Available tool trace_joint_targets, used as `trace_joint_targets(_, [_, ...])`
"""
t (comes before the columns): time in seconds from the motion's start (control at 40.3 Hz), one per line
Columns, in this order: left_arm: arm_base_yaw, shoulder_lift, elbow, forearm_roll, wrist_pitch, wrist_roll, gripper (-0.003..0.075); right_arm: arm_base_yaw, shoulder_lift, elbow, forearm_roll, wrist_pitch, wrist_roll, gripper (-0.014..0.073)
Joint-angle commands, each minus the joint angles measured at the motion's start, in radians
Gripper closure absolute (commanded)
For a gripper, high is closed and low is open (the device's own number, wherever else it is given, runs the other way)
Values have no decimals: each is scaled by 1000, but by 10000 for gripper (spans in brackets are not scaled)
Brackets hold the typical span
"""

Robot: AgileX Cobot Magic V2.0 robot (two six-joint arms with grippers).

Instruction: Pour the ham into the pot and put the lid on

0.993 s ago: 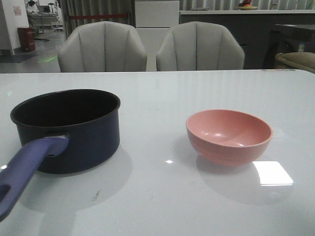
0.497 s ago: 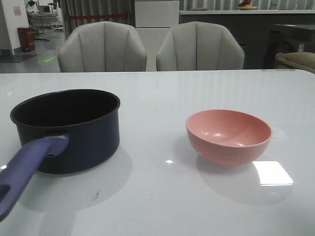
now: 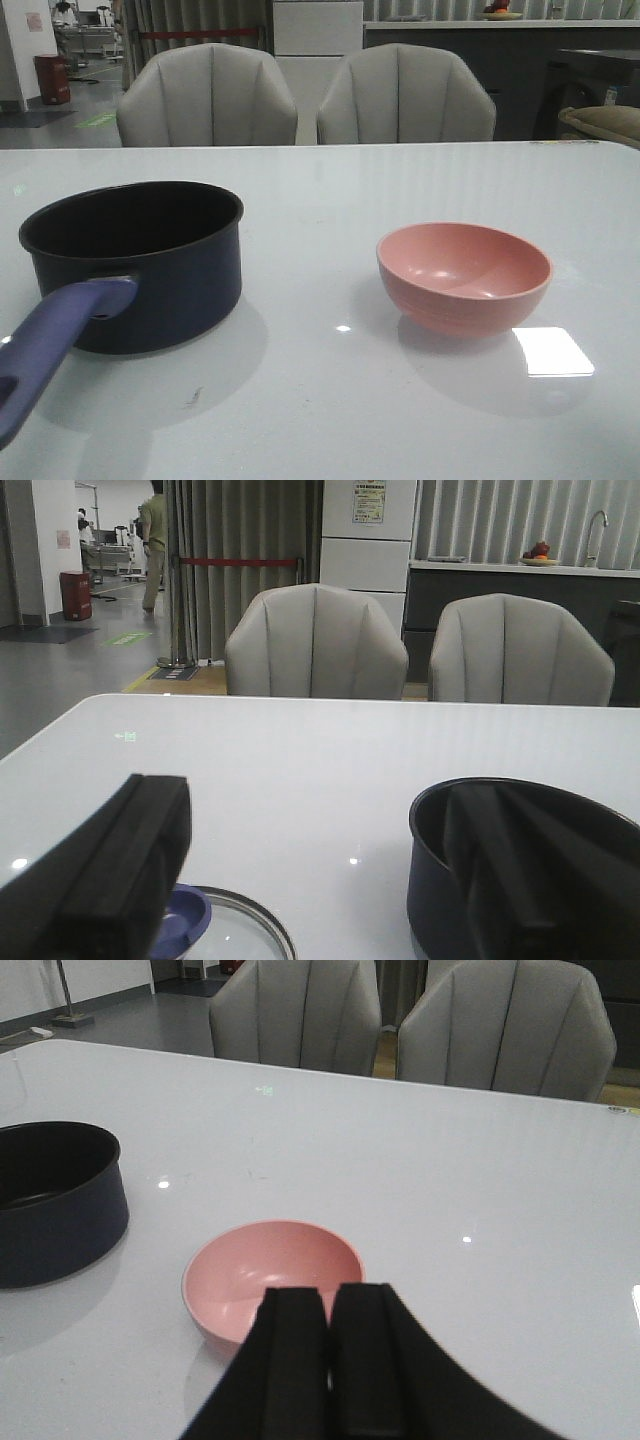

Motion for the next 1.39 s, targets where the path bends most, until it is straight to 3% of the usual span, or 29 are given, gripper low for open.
trace_joint_targets(0.0, [3,19,-110,-2,30,-3,148,0,6,-27,-2,-90,-13,447])
trace_joint_targets(0.248, [3,202,-382,44,374,-3,148,0,6,-27,-2,-90,-13,447])
trace_joint_targets(0.348, [3,271,-412,41,464,-3,148,0,6,-27,-2,-90,-13,447])
trace_joint_targets(0.497, [3,347,-396,142,407,-3,148,0,6,-27,-2,-90,-13,447])
trace_joint_targets(0.993, [4,433,-382,128,371,-25,148,0,6,-27,-2,-90,-13,447])
trace_joint_targets(1.217, [4,614,-445,347,472,-316,145,0,6,-27,-2,-90,-13,447])
trace_joint_targets(1.366, [4,763,-544,429,580,-380,145,0,6,-27,-2,-90,-13,447])
